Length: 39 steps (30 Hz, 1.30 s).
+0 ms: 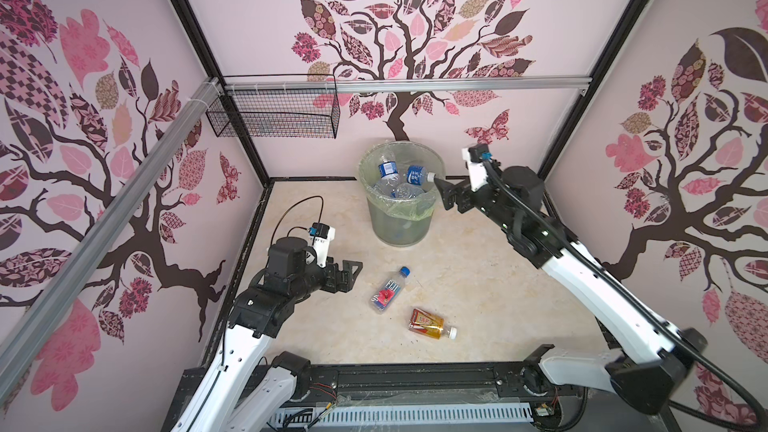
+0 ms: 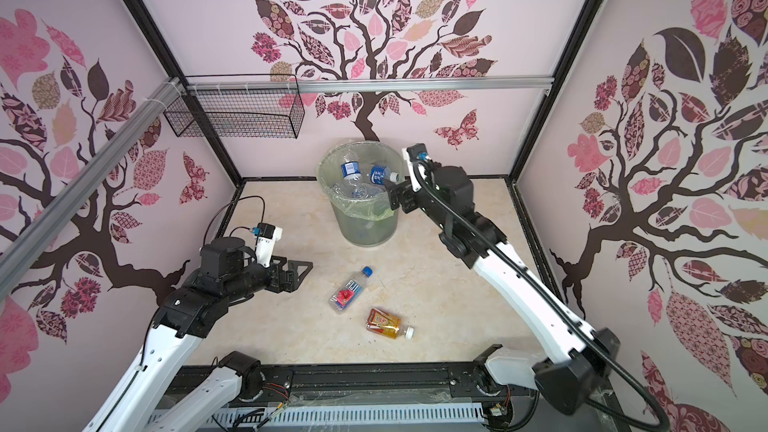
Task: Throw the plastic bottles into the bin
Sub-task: 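Draw the right gripper back while the left gripper reaches for the Fiji bottle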
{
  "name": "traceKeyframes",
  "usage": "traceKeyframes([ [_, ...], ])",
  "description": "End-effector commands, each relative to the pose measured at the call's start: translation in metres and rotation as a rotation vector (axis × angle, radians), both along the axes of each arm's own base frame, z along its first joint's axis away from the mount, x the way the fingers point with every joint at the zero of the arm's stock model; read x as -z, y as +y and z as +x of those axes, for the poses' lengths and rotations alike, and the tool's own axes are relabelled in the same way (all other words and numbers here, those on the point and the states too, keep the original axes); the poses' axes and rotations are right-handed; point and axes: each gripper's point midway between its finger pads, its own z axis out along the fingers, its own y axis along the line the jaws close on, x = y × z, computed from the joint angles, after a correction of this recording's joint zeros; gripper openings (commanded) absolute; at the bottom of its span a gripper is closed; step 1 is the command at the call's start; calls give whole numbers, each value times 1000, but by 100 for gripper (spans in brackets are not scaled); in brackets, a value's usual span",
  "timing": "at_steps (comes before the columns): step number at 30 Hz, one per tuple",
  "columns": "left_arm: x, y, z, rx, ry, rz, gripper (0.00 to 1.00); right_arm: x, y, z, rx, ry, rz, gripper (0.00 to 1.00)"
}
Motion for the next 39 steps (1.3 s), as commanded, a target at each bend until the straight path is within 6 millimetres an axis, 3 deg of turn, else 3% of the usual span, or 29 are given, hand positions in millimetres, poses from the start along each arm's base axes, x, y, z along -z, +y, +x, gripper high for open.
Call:
traceKeyframes([
  [1,-1,-15,5,45,2,-51,92,-2,-29,-21,82,-28,53,98],
  [7,24,-34,7,72,43,13,88,50,-56,-41,164,63,64,99],
  [11,45,-46,7,81,108,49,75,88,-50,-51,114,162,125,99],
  [15,57,-41,14,22,105,129,76,128,-47,-59,89,261,128,99],
  [20,74,-50,16,16,148,148,79,174,-49,-71,86,374,99,100],
  [29,124,-96,10,112,165,326,87,195,-55,-81,93,403,103,100],
  [39,176,-99,7,121,240,423,86,191,-54,-84,80,394,114,100],
])
